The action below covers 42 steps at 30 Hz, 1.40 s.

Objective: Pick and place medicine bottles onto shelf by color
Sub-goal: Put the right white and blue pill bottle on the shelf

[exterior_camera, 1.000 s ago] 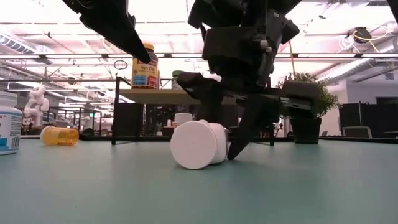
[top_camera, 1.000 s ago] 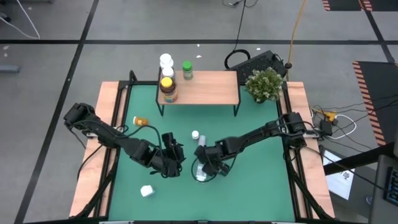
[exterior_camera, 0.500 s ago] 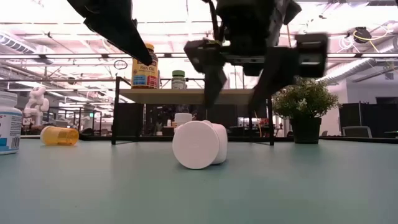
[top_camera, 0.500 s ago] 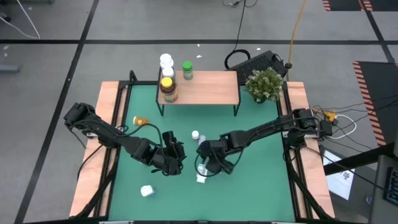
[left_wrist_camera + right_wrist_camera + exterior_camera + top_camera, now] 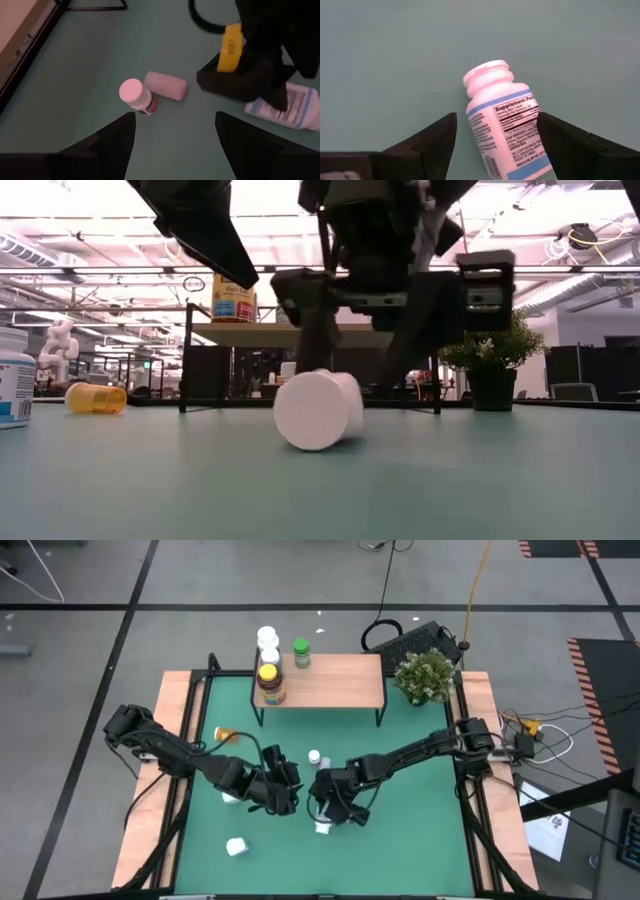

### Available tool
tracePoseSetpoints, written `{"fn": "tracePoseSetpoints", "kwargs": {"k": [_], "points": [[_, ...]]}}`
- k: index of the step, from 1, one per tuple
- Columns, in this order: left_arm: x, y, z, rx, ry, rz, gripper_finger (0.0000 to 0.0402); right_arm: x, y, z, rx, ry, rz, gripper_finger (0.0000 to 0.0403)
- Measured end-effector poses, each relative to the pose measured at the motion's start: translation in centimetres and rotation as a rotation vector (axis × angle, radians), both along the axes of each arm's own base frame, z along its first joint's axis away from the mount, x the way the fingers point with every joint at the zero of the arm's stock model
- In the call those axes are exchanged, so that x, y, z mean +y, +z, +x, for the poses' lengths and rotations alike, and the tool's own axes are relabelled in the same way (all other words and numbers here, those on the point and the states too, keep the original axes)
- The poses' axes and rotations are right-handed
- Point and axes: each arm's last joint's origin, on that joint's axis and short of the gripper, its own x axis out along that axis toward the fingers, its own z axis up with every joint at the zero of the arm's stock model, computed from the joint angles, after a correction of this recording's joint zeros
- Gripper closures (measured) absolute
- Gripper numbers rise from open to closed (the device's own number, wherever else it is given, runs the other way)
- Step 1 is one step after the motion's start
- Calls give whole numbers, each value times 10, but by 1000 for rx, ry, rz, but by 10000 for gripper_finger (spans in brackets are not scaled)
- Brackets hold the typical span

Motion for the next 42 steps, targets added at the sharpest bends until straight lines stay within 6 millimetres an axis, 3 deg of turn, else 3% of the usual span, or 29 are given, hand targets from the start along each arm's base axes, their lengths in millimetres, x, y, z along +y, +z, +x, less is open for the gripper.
{"fn": "tracePoseSetpoints", "kwargs": {"k": [8,17,29,37,42], "points": [[0,0,0,-9,29,-24,128,-14,-3,9,-62,-8,30,132],[-1,-1,-2,2,40,-30,128,-16,-2,14,-111,-18,36,132],[-1,-3,-5,18,60,-41,128,-22,-36,28,-180,-35,-70,132],[0,-3,-5,22,64,-38,128,-30,-45,27,-92,-111,-41,136],[1,-3,-5,20,66,-33,128,-40,-43,23,-15,-149,17,164]]}}
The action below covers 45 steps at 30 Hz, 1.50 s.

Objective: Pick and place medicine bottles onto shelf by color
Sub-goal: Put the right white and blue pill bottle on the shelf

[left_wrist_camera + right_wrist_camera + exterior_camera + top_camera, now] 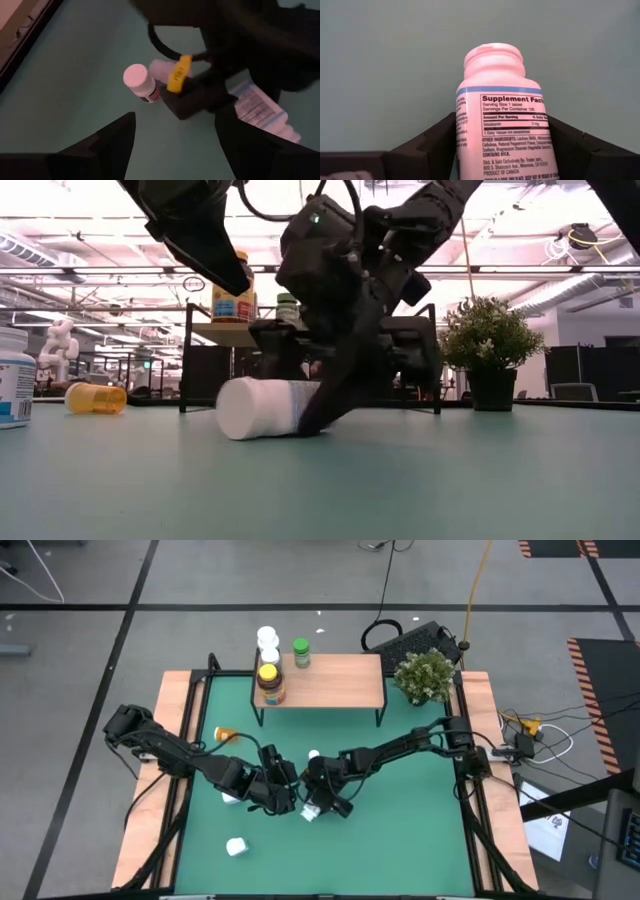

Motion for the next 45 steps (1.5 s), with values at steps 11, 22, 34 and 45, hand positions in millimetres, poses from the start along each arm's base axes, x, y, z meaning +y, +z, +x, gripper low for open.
{"fn": "tracePoseSetpoints", "kwargs": {"k": [11,22,34,45], "points": [[-1,2,-1,-53,59,106,128,-24,7,-11,78,-23,301,172],[-19,17,1,-165,-64,179,128,-35,25,-85,-243,-150,535,178],[-1,54,48,-487,-678,300,128,-32,62,-127,-510,-39,855,174],[6,39,70,-579,-878,312,128,-32,66,-129,-511,4,865,174]]}}
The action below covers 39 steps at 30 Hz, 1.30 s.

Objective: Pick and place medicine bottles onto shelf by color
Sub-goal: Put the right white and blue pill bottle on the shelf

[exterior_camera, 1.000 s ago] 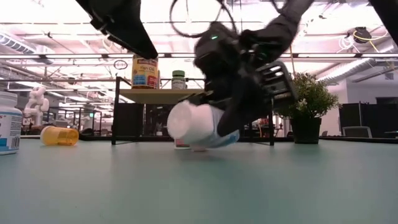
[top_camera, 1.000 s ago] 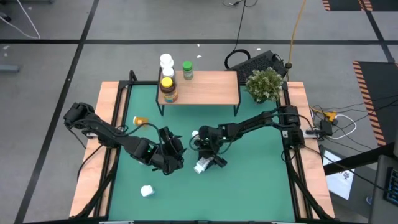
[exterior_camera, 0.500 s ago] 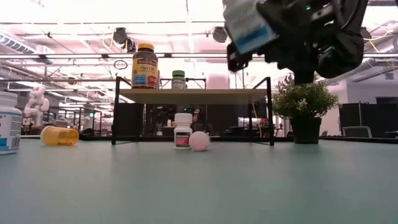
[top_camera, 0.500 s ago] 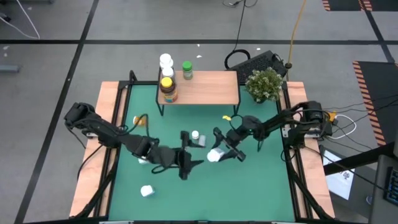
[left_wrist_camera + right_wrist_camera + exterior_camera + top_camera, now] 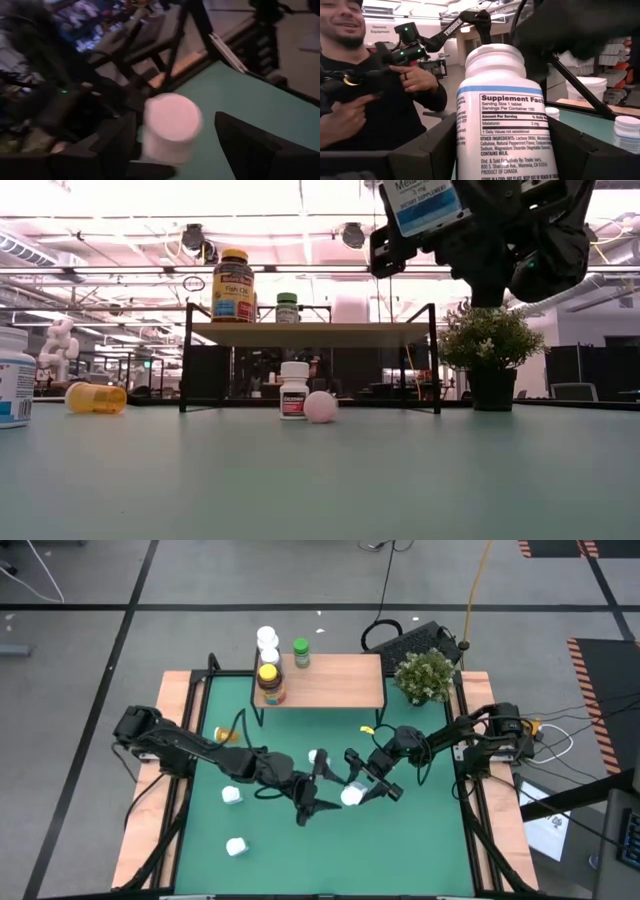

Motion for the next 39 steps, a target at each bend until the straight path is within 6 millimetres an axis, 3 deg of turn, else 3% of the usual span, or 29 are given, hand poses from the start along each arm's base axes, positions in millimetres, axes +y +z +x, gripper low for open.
{"fn": "tracePoseSetpoints", "kwargs": {"k": [3,12,23,28,31,39], "points": [[2,-9,8,-6,0,1,128,-1,0,0,2,-4,1,173],[4,-4,9,-47,6,-41,133,-1,0,0,-11,-8,-6,172],[9,-17,19,-50,-9,-57,159,-2,1,1,-4,-31,4,170],[12,-17,19,-40,-2,-59,198,-2,1,1,-2,-31,6,169],[13,-15,18,-37,14,-63,229,-2,0,1,4,-32,10,168],[24,1,3,34,206,-114,229,-16,-1,3,33,-140,23,128]]}}
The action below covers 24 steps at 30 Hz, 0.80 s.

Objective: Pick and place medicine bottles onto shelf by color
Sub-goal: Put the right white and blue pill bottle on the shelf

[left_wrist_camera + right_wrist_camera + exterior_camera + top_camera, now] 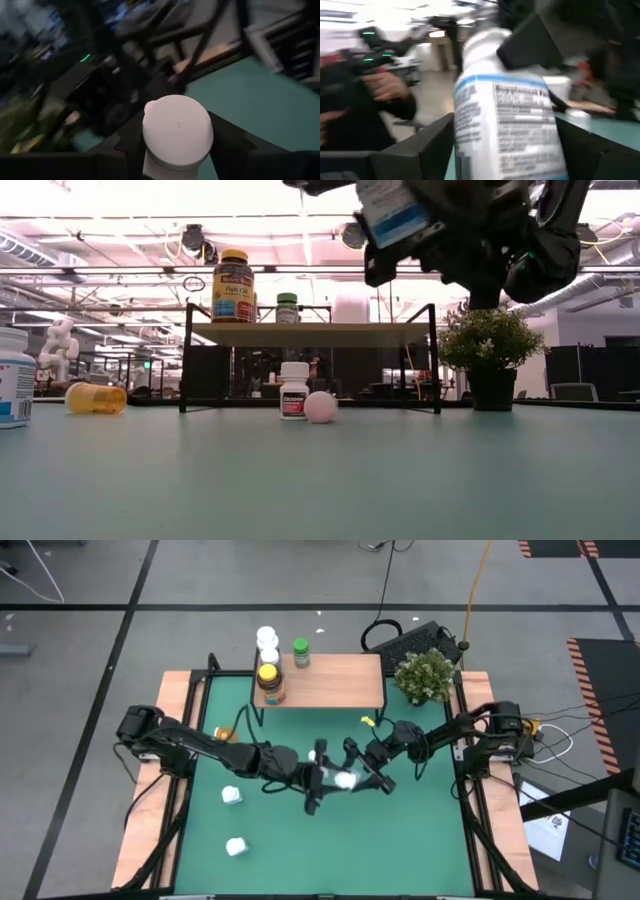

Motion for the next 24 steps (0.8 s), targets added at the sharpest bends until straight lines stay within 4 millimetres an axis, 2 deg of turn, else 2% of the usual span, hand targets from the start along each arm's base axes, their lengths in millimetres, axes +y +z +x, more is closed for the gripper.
{"fn": "tracePoseSetpoints", "kwargs": {"k": [3,9,13,18,24], "points": [[10,13,-11,21,110,-12,229,-15,-5,0,78,-96,55,104],[52,40,-40,66,334,-63,229,-39,-14,-1,207,-184,120,88],[90,57,-56,57,470,-113,229,-42,-21,-2,266,-220,116,90],[141,71,-67,116,635,-146,229,-42,-21,-1,247,-230,88,91],[193,79,-66,172,700,-202,228,-44,-22,-1,239,-279,63,91]]}}
